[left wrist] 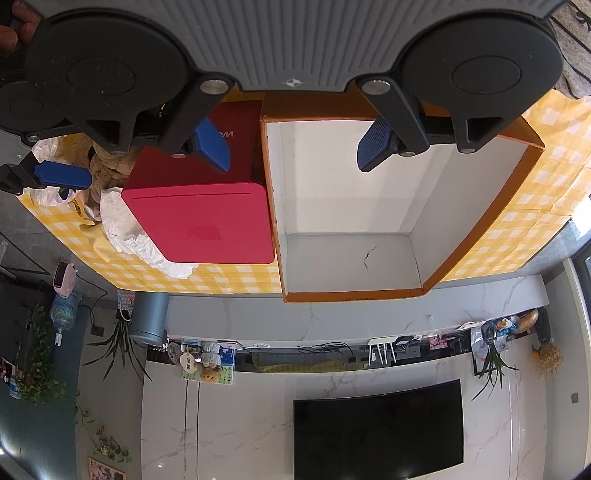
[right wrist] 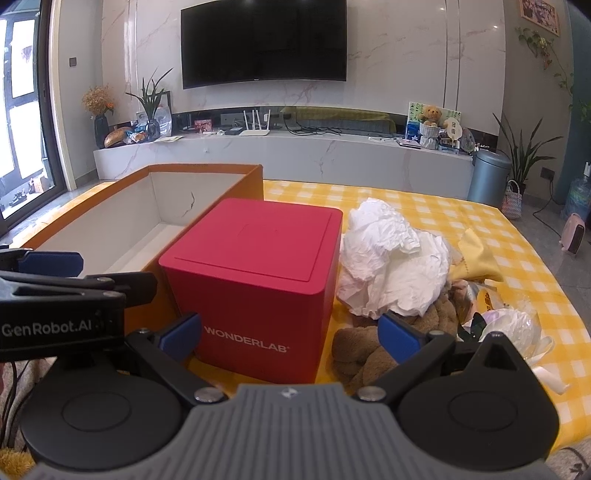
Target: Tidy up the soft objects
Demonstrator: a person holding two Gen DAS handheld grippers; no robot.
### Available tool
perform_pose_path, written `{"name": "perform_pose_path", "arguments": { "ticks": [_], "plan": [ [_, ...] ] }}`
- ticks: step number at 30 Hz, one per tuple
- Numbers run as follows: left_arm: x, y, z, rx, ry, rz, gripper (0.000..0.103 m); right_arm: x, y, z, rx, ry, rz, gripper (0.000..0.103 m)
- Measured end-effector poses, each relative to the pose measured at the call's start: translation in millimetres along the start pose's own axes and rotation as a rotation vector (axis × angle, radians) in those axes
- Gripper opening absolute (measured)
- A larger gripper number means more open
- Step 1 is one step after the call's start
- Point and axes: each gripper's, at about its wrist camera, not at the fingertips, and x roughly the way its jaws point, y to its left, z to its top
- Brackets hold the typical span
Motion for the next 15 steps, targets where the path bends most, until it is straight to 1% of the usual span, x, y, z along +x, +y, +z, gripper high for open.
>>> {"name": "perform_pose_path", "arguments": {
  "ticks": [15],
  "plan": [
    [-2.2, -2.0, 0.8, 0.000, -0.004, -0.001, 0.092, -2.3, 0.5, 0.5, -0.006, -0.009, -0.009, 0.099]
  ]
}}
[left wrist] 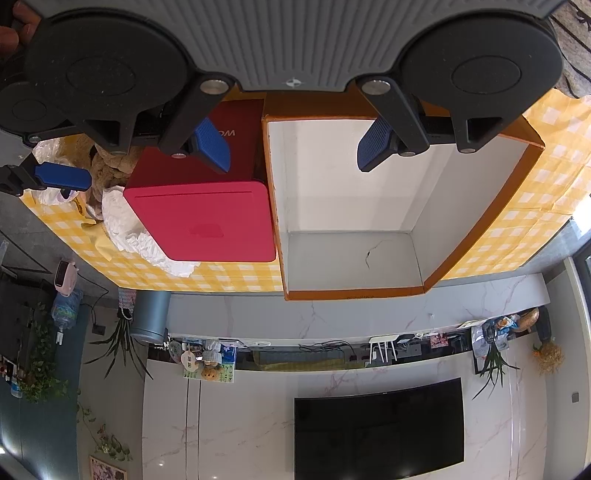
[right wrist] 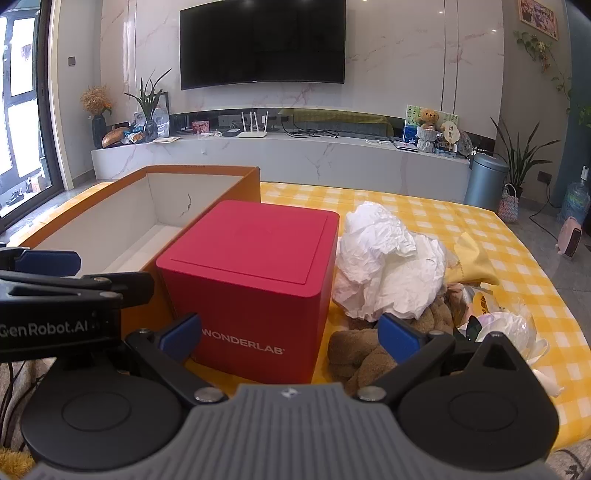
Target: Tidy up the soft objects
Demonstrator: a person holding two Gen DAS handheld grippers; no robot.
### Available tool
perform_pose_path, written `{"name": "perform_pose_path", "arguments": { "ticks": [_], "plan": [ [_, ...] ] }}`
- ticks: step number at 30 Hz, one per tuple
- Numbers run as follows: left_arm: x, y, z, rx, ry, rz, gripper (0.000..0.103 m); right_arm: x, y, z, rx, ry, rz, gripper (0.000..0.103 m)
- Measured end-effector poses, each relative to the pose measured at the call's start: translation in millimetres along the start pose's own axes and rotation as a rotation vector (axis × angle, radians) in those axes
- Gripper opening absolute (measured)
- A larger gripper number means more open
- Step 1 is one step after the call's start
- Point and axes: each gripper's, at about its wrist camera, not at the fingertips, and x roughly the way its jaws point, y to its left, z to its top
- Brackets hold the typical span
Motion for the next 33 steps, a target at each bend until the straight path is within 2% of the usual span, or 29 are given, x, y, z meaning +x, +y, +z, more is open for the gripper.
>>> {"name": "perform_pose_path", "arguments": {
  "ticks": [20, 25, 30, 33],
  "plan": [
    [-1.2, -0.9, -1.2, 0.016, -0.006, 0.002, 0.092, 0.7, 1.0, 0.5, -0.003, 0.006, -0.013, 0.099],
    [-7.3, -2.6, 2.2, 0.055, -0.044, 0.006, 0.092, -2.1, -0.2, 1.8, 0.004, -0.010, -0.012, 0.099],
    [-9.2, -2.7, 7.3, 0.038, -0.042, 0.000, 0.092, -7.7, -3.0, 4.4, 0.006, -0.044, -0.050, 0.100],
    [-12.4, -4.3, 11.2, 0.049, -0.058, -0.001, 0.092, -8.8, -10.1, 6.0, 0.052, -0.044, -0.079, 0.100]
  ]
}}
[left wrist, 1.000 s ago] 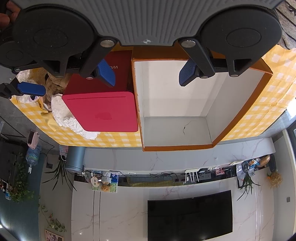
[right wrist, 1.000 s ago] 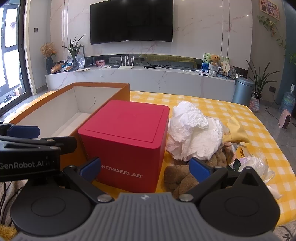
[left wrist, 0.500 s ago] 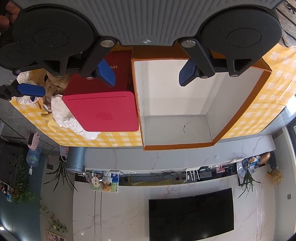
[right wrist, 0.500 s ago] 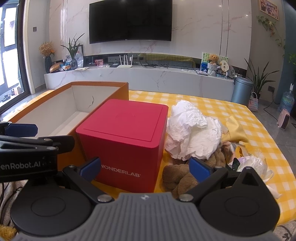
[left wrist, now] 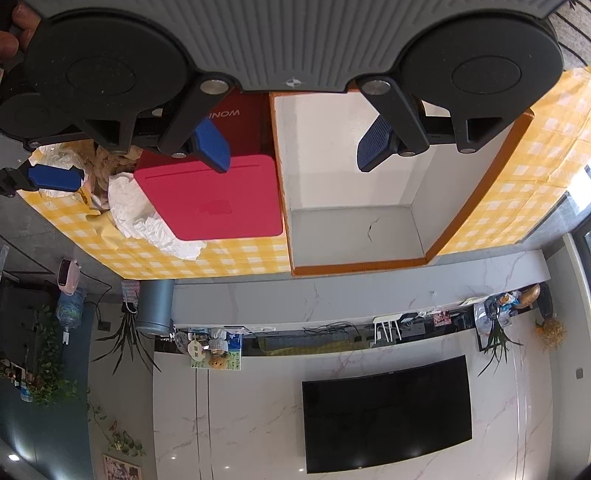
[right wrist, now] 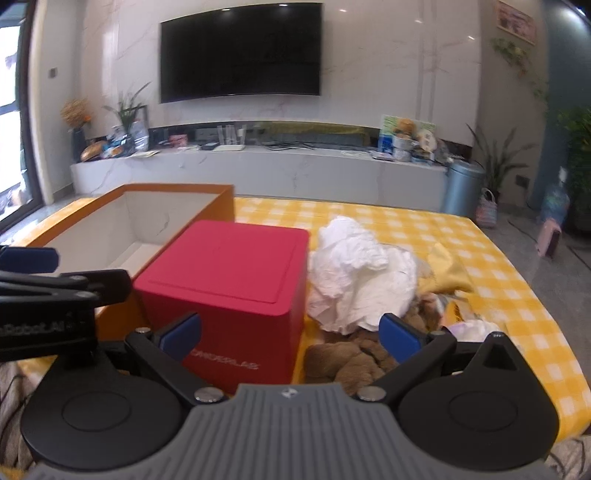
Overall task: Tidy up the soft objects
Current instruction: 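Grasp the brown plush toy with the left tool while the right tool approaches the pile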
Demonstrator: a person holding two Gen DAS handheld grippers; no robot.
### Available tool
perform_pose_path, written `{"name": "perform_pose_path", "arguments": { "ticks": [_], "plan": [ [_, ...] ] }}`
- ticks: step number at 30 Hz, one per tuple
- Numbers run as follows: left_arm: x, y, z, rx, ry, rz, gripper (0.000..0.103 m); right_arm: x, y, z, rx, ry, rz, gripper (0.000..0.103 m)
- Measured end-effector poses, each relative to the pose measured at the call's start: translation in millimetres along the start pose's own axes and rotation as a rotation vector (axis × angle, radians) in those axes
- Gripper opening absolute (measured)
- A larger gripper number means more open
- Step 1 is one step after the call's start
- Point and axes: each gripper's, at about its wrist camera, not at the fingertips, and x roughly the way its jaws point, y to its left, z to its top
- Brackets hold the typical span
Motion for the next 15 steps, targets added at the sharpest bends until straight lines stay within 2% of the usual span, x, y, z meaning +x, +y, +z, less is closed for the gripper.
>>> {"name": "perform_pose_path", "arguments": {
  "ticks": [6, 10, 13, 15],
  "plan": [
    [-6.3, -1.8, 12.6, -0.004, -0.019, -0.013, 0.092, -4.0, -20.3, 9.1, 0.094, -0.005, -0.043, 0.100],
    [-12.1, -5.7, 22.0, 0.033, -0.052, -0.029, 0.092, -14.3, -48.4, 24.2, 0.173, -0.031, -0.112, 0.100],
    [-12.9, -10.2, 29.3, 0.061, -0.065, -0.046, 0.092, -24.1, -78.3, 38.8, 0.264, -0.051, -0.094, 0.100],
    [-13.6, -13.9, 32.5, 0.087, -0.074, -0.072, 0.092, -23.1, -95.7, 51.8, 0.280, -0.012, -0.095, 0.100]
  ]
}}
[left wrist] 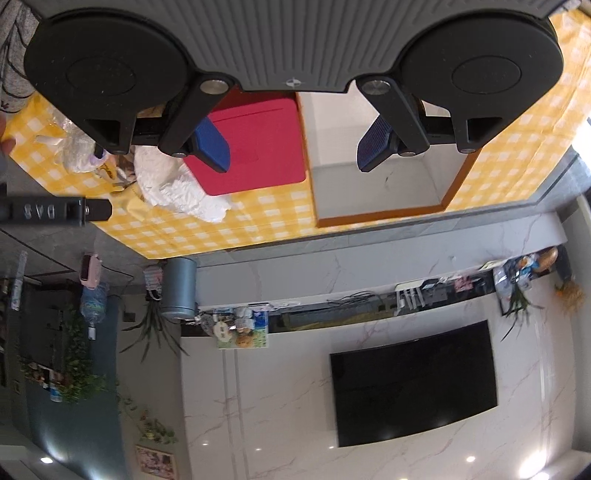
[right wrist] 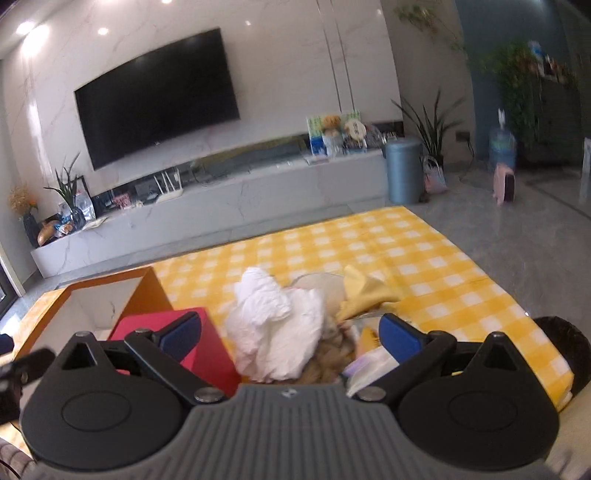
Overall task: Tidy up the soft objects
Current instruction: 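Grasp the brown plush toy with the left tool while the right tool approaches the pile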
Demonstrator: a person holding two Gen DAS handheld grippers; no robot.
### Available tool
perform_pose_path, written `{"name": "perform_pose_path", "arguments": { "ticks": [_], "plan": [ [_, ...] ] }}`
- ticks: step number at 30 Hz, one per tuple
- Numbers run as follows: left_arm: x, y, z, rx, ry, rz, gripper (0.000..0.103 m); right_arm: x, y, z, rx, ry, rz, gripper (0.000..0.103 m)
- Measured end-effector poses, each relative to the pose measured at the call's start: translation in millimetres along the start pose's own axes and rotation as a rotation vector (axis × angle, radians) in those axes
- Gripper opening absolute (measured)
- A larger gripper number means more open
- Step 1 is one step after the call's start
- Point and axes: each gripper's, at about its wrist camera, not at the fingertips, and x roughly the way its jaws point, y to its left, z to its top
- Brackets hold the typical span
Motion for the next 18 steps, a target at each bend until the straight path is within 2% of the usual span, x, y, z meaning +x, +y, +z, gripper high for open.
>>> {"name": "perform_pose_path", "arguments": {
  "ticks": [4, 6, 9, 12, 14, 16, 18],
  "plan": [
    [8.9, -14.5, 0.9, 0.046, 0.024, -0.087, 0.093, 21.5, -11.9, 27.5, -0.026, 0.126, -0.152, 0.100],
    [14.1, -23.5, -0.4, 0.061, 0.041, -0.149, 0.093, 28.7, -21.7, 34.6, 0.015, 0.133, -0.201, 0.100],
    [26.0, -41.7, -2.8, 0.117, 0.084, -0.268, 0.093, 33.4, -43.1, 26.9, 0.155, 0.126, -0.187, 0.100],
    [39.7, -65.6, -5.9, 0.178, 0.132, -0.352, 0.093, 44.8, -61.9, 9.1, 0.240, 0.150, -0.118, 0.100],
    [46.9, -83.2, -9.6, 0.230, 0.156, -0.398, 0.092, 51.2, -75.4, 0.3, 0.301, 0.159, -0.118, 0.100],
    [55.9, -104.3, -14.1, 0.308, 0.178, -0.432, 0.092, 55.4, -85.1, -4.2, 0.344, 0.162, -0.139, 0.100],
    [65.8, -123.9, -19.5, 0.363, 0.194, -0.419, 0.091, 57.0, -91.7, -6.5, 0.367, 0.157, -0.135, 0.100]
  ]
}}
